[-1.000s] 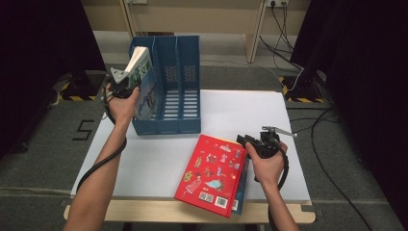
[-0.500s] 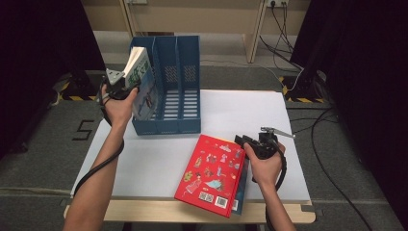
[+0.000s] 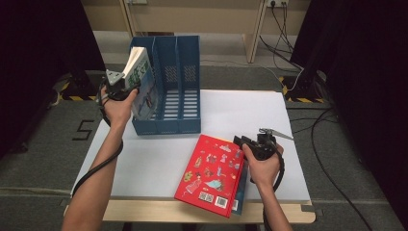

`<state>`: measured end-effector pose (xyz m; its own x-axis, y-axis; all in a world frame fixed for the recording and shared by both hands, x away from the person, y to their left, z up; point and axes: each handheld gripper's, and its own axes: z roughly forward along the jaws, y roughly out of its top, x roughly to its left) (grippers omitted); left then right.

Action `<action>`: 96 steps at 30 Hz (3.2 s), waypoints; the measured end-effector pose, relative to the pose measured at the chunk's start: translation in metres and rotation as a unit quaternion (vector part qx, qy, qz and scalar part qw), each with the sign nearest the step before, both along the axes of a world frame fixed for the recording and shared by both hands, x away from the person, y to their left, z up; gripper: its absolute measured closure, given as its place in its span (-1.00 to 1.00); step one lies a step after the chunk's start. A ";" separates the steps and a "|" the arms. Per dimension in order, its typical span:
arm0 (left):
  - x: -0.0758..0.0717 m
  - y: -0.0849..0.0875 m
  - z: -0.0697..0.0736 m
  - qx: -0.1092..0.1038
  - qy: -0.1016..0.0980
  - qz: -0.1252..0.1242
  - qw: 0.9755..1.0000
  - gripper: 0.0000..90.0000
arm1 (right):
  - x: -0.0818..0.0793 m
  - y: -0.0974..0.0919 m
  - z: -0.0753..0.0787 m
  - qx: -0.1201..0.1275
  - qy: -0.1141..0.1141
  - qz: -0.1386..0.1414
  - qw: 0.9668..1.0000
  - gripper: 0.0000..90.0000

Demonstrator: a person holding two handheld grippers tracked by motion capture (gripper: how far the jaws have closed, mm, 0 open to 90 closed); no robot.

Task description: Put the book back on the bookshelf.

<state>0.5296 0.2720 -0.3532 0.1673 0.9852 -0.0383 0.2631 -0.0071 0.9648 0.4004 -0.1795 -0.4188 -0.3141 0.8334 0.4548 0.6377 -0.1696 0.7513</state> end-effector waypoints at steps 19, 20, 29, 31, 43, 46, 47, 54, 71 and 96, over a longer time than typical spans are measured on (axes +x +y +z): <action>0.005 -0.006 0.001 0.012 0.029 0.017 0.999 0.58 | 0.000 0.001 -0.007 0.010 0.001 0.001 1.000 0.34; 0.006 -0.007 0.000 0.014 0.029 0.017 0.999 0.58 | 0.001 0.001 -0.008 0.009 0.001 0.001 1.000 0.34; 0.008 -0.008 -0.001 0.018 0.022 0.000 1.000 0.61 | 0.001 0.004 -0.013 -0.002 0.004 0.000 1.000 0.32; 0.008 -0.008 -0.002 0.018 0.017 -0.008 1.000 0.62 | 0.001 0.004 -0.015 -0.002 0.005 0.002 1.000 0.32; 0.012 -0.009 -0.002 0.023 -0.005 -0.009 1.000 0.64 | 0.001 0.002 -0.014 0.004 0.008 -0.002 1.000 0.33; 0.014 -0.008 -0.001 0.029 -0.010 -0.002 1.000 0.64 | 0.002 0.001 -0.015 0.001 0.005 -0.003 1.000 0.33; 0.014 -0.007 -0.001 0.028 -0.010 -0.001 1.000 0.64 | 0.002 0.000 -0.016 0.001 0.005 -0.002 1.000 0.33; 0.022 -0.007 0.002 0.024 -0.012 0.007 1.000 0.64 | 0.002 -0.001 -0.015 0.002 0.004 -0.003 1.000 0.34; 0.046 -0.014 0.009 0.034 -0.039 0.029 0.998 0.64 | 0.003 -0.006 -0.015 0.005 0.002 -0.011 1.000 0.35; 0.036 -0.013 0.003 0.068 0.021 0.001 0.997 0.59 | 0.000 -0.013 -0.014 0.011 0.002 -0.022 1.000 0.36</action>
<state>0.5659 0.2587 -0.3502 0.1654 0.9822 0.0895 0.3032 -0.1370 0.9430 0.4000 -0.1929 -0.4325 -0.2758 0.8357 0.4749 0.6330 -0.2139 0.7440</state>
